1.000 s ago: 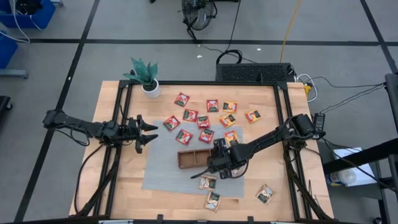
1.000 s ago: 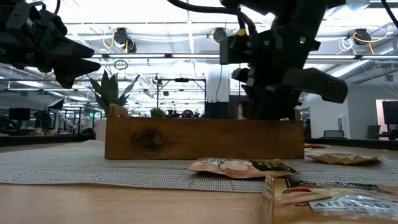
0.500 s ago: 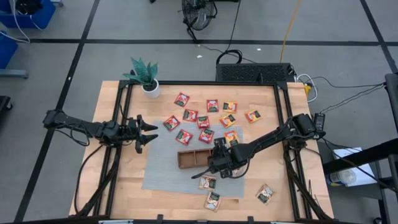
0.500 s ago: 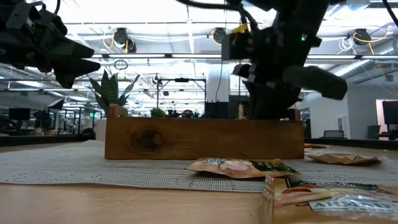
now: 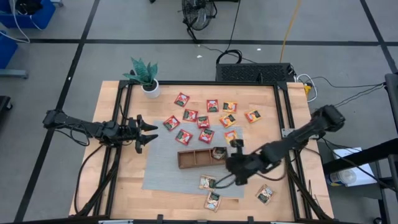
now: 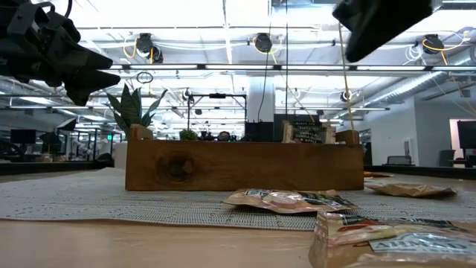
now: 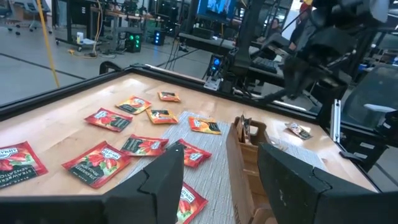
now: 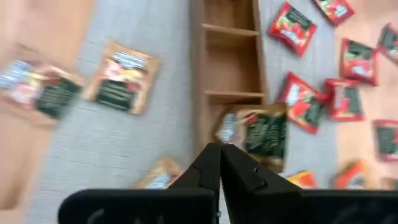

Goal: Pick & Place Tea
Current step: Put the brown tea bag into the right compartment of the wood organizer

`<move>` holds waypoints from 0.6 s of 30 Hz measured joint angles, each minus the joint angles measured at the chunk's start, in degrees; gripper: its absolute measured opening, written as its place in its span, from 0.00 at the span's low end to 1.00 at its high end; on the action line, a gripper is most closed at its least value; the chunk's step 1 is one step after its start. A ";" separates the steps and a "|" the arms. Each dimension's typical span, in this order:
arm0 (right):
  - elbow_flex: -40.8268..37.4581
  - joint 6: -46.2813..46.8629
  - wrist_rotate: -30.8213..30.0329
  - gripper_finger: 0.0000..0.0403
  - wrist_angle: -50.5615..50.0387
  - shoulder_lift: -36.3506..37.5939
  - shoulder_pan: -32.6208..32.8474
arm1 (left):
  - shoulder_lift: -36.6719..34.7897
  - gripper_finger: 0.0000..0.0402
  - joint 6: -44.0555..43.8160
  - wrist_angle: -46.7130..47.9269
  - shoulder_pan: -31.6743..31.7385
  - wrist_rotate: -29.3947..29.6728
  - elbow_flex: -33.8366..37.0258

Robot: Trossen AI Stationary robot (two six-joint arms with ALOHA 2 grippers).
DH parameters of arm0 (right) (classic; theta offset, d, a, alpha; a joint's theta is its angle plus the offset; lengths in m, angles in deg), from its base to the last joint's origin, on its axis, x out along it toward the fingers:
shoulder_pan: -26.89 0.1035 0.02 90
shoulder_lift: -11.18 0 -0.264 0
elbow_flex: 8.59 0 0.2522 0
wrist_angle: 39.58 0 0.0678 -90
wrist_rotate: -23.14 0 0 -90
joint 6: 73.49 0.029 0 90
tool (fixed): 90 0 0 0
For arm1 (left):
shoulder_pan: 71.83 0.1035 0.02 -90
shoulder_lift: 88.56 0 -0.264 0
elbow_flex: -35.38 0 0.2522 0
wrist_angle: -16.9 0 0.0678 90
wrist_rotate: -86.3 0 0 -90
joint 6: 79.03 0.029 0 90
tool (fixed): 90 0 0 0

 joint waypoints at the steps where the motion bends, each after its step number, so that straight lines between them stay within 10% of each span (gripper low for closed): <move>1: -1.50 0.82 2.36 0.04 1.63 1.26 0.37 | 0.00 0.51 -0.02 -0.02 -0.02 0.02 0.00; 12: -14.84 11.95 11.72 0.60 12.17 0.32 -1.14 | 0.00 0.51 -0.02 -0.02 -0.02 0.00 0.00; 18: -15.90 11.99 11.76 0.72 14.10 -4.64 -2.32 | 0.00 0.51 -0.02 -0.02 -0.02 0.00 0.00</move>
